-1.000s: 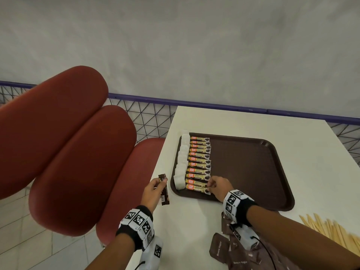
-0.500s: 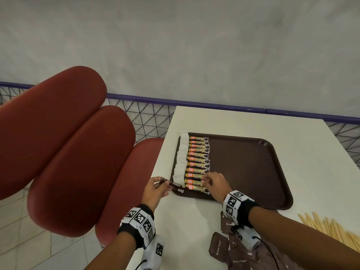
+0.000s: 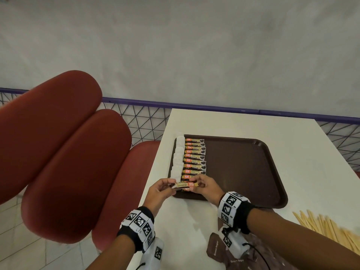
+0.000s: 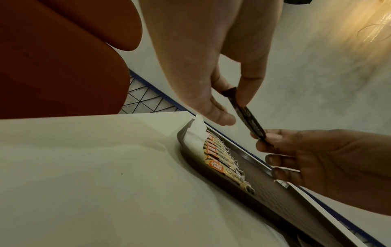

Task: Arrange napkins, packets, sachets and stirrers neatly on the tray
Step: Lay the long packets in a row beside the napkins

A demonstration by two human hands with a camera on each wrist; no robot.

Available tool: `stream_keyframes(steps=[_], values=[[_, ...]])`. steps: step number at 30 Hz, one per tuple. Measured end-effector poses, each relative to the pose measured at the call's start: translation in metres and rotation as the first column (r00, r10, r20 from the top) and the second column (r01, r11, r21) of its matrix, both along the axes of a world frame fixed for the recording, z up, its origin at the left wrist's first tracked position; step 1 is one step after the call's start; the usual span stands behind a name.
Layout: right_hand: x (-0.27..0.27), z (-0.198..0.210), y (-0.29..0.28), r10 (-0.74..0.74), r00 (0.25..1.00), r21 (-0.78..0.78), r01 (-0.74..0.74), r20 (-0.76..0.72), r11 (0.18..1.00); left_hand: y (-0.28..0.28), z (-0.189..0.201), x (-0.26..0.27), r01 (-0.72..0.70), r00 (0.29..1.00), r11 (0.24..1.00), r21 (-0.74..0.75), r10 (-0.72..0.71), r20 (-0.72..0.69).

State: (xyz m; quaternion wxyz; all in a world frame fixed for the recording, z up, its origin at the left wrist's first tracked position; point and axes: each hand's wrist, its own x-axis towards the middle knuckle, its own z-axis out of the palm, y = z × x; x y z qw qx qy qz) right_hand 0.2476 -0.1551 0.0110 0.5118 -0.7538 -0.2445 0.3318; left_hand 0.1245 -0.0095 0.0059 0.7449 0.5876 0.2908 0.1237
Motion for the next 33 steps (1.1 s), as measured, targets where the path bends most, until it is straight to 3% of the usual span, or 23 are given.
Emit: stream_keyframes(steps=[5,10,12,16,22,27,33], values=[[0.001,0.0,-0.006,-0.025,0.999,0.015,0.024,0.024,1.0,-0.004,0.0,0.003,-0.05,0.999,0.996,-0.076,0.051,0.017],[0.0,0.0,-0.004,-0.154,0.979,0.06,0.164,-0.135,0.985,-0.006,0.004,0.007,-0.06,0.998,0.998,-0.025,0.06,0.022],[-0.001,0.003,-0.001,-0.209,0.958,-0.006,0.212,-0.197,0.977,-0.008,0.004,0.011,-0.091,0.995,0.996,-0.01,0.091,0.029],[0.001,0.01,0.0,-0.117,0.981,-0.199,0.085,-0.157,0.976,-0.017,0.001,0.017,-0.104,0.995,0.992,0.076,0.103,0.02],[0.004,0.012,0.003,-0.17,0.969,-0.289,0.113,-0.177,0.951,-0.023,-0.003,0.02,-0.112,0.992,0.967,0.228,0.121,-0.024],[-0.003,0.015,0.012,-0.187,0.949,-0.082,0.171,-0.255,0.982,-0.034,0.003,0.022,0.037,0.999,0.954,0.297,-0.026,-0.04],[-0.001,0.01,0.014,-0.193,0.956,-0.084,0.179,-0.222,0.98,-0.035,0.007,0.019,0.172,0.985,0.929,0.329,-0.161,-0.062]])
